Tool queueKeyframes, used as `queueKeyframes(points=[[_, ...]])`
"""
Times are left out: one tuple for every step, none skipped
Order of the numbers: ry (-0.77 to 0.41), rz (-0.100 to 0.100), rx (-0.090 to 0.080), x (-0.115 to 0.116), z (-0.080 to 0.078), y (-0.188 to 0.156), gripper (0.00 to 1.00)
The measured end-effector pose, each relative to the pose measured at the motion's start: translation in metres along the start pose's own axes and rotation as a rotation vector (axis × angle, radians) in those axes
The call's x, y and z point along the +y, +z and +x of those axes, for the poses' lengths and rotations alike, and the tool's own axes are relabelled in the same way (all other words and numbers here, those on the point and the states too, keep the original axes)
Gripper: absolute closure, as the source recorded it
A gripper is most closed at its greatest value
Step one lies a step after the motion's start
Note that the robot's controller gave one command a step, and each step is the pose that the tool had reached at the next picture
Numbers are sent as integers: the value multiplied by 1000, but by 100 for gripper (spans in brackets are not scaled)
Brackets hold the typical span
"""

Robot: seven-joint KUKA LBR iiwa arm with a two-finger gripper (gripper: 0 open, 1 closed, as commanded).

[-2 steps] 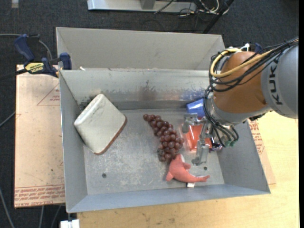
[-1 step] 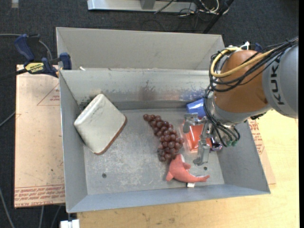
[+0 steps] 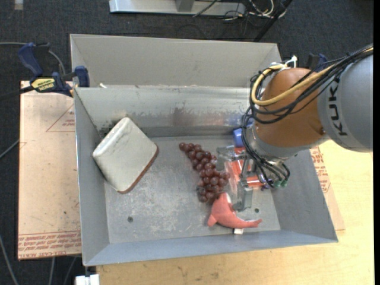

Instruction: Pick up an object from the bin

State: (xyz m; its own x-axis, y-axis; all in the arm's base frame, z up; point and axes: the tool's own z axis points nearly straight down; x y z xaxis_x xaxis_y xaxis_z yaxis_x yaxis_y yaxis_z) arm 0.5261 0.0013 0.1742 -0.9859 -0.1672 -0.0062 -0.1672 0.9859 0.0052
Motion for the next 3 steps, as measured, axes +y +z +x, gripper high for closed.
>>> queueKeyframes(points=[[32,4,11,15,12,-34,0],[65,2,-7,59,6,-24,0],[-53,1,9,83,13,-10,0]])
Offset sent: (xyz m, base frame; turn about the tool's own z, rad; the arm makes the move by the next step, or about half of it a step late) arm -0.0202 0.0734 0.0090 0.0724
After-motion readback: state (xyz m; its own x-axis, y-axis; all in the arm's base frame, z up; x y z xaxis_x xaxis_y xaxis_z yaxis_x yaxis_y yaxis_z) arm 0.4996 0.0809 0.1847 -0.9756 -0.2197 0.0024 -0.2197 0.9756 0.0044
